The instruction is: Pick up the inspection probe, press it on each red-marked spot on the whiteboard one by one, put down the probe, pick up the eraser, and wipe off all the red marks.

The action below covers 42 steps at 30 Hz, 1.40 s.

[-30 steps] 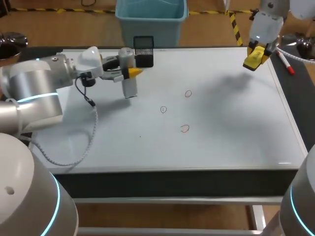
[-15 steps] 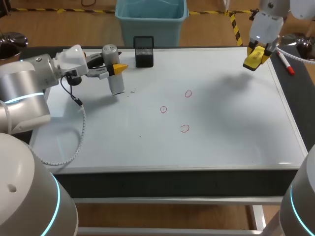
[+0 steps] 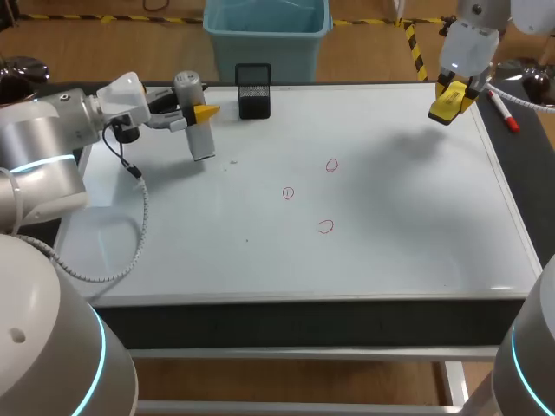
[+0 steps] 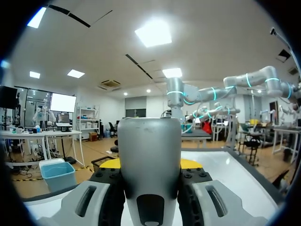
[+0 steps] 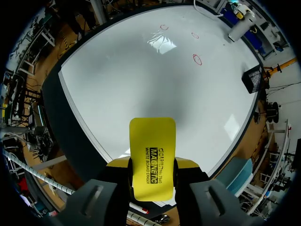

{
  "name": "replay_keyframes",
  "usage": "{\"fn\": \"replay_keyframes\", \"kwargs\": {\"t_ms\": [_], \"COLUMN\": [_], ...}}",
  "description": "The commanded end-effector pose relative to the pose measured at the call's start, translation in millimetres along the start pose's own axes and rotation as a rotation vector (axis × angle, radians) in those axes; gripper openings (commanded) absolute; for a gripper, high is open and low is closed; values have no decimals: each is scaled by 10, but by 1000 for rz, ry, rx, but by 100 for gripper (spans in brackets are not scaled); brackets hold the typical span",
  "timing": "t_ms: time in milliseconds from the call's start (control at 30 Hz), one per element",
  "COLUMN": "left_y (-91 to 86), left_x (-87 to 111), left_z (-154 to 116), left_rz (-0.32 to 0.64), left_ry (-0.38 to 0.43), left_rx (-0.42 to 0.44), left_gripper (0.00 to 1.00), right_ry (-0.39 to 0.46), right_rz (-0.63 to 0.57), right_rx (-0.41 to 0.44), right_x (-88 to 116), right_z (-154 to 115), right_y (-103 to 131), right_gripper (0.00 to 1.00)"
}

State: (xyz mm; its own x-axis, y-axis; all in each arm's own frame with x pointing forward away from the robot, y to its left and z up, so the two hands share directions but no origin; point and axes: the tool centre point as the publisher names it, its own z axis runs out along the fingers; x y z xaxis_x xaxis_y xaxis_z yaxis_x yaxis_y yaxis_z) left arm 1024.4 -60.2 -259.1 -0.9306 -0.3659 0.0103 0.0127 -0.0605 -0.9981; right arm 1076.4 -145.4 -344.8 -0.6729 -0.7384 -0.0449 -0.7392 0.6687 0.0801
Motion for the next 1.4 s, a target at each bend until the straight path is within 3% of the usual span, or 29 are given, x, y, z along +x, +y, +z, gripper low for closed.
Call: {"fn": "replay_keyframes", "kwargs": {"t_ms": [33, 133, 267, 433, 700, 900, 1167, 1400], "left_y": [-29, -29, -29, -29, -29, -29, -29, -29], "left_x": [29, 29, 29, 29, 29, 29, 29, 29], "left_z": [19, 19, 19, 19, 19, 19, 19, 19], "left_rz": [1, 1, 1, 1, 1, 1, 1, 1], "left_ry": [-8, -8, -8, -8, -8, -8, -8, -8], "left_rx": [-4, -4, -4, -4, -4, -4, -4, -4], "left_gripper": [0, 0, 0, 0, 0, 0, 0, 0], "right_ry": [3, 3, 36, 46, -11, -11, 46, 33], "right_rz": [-2, -2, -104, -216, -422, -550, -667, -723], "right_rx": [2, 2, 37, 20, -28, -45, -54, -49], "right_x": [5, 5, -55, -129, -178, -171, -252, -502], "right_z": [-12, -12, -26, 60, 82, 67, 222, 335], "right_y": [-3, -3, 268, 790, 1727, 2259, 2727, 3092], "right_gripper": [0, 0, 0, 0, 0, 0, 0, 0]}}
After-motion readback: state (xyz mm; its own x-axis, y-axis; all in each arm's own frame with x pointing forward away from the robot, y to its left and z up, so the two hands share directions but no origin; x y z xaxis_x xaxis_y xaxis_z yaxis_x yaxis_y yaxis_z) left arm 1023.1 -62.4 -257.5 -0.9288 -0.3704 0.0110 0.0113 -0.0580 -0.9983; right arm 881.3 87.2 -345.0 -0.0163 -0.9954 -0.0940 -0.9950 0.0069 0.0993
